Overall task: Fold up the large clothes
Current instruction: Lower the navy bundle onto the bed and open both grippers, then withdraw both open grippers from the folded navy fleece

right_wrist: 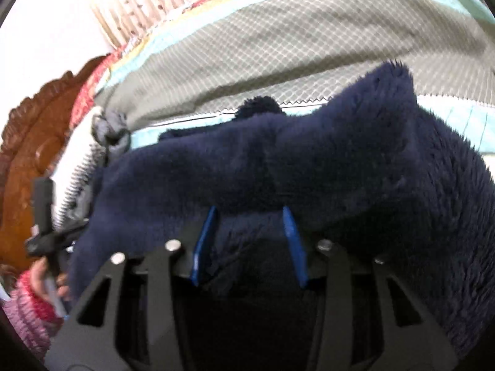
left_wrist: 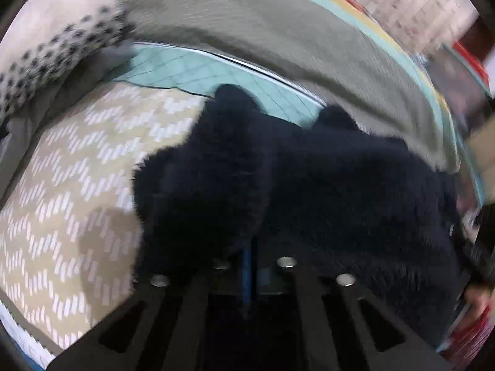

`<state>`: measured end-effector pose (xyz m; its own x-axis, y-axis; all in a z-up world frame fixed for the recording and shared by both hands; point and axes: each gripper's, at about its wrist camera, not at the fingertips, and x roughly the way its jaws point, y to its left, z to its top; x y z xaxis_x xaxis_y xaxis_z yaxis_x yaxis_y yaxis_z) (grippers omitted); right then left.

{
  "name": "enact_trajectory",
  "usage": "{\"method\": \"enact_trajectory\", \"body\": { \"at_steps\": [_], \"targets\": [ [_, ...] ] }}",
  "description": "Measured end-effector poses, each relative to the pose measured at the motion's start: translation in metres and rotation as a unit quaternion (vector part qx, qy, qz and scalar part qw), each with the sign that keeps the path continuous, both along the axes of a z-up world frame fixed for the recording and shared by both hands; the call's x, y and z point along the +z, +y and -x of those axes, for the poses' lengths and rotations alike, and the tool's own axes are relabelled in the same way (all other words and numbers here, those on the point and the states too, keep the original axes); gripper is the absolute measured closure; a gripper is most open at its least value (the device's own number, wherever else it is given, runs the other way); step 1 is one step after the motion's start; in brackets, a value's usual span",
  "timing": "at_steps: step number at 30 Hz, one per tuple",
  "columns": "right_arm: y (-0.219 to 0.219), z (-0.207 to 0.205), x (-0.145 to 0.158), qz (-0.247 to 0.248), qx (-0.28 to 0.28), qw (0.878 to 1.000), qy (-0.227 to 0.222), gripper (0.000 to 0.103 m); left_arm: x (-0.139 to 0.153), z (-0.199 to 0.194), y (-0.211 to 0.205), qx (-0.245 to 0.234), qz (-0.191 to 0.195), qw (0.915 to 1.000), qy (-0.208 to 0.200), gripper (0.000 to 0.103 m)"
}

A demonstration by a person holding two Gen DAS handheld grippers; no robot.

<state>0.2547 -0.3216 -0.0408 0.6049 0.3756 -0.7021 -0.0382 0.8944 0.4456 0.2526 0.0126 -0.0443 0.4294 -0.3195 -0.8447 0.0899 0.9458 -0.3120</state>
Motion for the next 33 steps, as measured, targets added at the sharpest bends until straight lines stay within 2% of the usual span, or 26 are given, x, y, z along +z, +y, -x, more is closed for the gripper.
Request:
{"method": "enact_trajectory", "body": {
  "at_steps": [4,5,6,8,10,12,14,16,18,21,24,27,29,33],
  "targets": [
    [-0.011,0.035,0.030,-0.031,-0.011,0.999,-0.032,0.059,0.050,0.024,-0.006,-0.039,-0.048,0.9962,-0.061,0.093],
    [-0.015,0.046,0.037,-0.037,-0.017,0.998,-0.044,0.050,0.059,0.030,-0.001,-0.041,-0.047,0.9955,-0.072,0.093],
    [-0.020,0.063,0.044,-0.045,-0.025,0.997,-0.061,0.042,0.070,0.040,0.007,-0.042,-0.042,0.9948,-0.082,0.093],
    [-0.029,0.100,0.053,-0.054,-0.035,0.994,-0.087,0.040,0.088,0.063,0.030,-0.035,-0.018,0.9946,-0.096,0.092],
    [-0.035,0.130,0.055,-0.041,-0.046,0.993,-0.097,0.039,0.096,0.079,0.049,-0.025,0.013,0.9953,-0.093,0.091],
    [-0.046,0.162,0.054,-0.014,-0.080,0.991,-0.102,0.022,0.086,0.097,0.072,-0.004,0.061,0.9962,-0.062,0.087],
    [-0.062,0.191,0.051,-0.019,-0.131,0.987,-0.097,0.020,0.070,0.117,0.087,0.021,0.093,0.9950,-0.033,0.077],
    [-0.074,0.217,0.045,-0.059,-0.160,0.981,-0.094,0.020,0.055,0.138,0.099,0.047,0.099,0.9938,-0.018,0.072],
    [-0.075,0.244,0.034,-0.096,-0.181,0.976,-0.072,0.020,0.042,0.156,0.100,0.054,0.069,0.9960,-0.016,0.072],
    [-0.053,0.272,0.015,-0.117,-0.167,0.978,-0.042,0.020,0.018,0.180,0.096,0.055,0.035,0.9979,0.000,0.071],
    [-0.022,0.285,-0.004,-0.117,-0.133,0.984,-0.001,0.020,-0.002,0.200,0.083,0.053,0.003,0.9985,0.008,0.071],
    [0.011,0.292,-0.022,-0.094,-0.097,0.990,0.031,0.020,-0.018,0.208,0.070,0.046,-0.016,0.9987,0.017,0.071],
    [0.021,0.293,-0.034,-0.088,-0.101,0.990,0.051,0.018,-0.024,0.214,0.064,0.048,-0.037,0.9981,0.004,0.070],
    [0.021,0.296,-0.038,-0.109,-0.126,0.985,0.040,0.014,-0.026,0.218,0.058,0.042,-0.064,0.9970,-0.003,0.069]
  ]
}}
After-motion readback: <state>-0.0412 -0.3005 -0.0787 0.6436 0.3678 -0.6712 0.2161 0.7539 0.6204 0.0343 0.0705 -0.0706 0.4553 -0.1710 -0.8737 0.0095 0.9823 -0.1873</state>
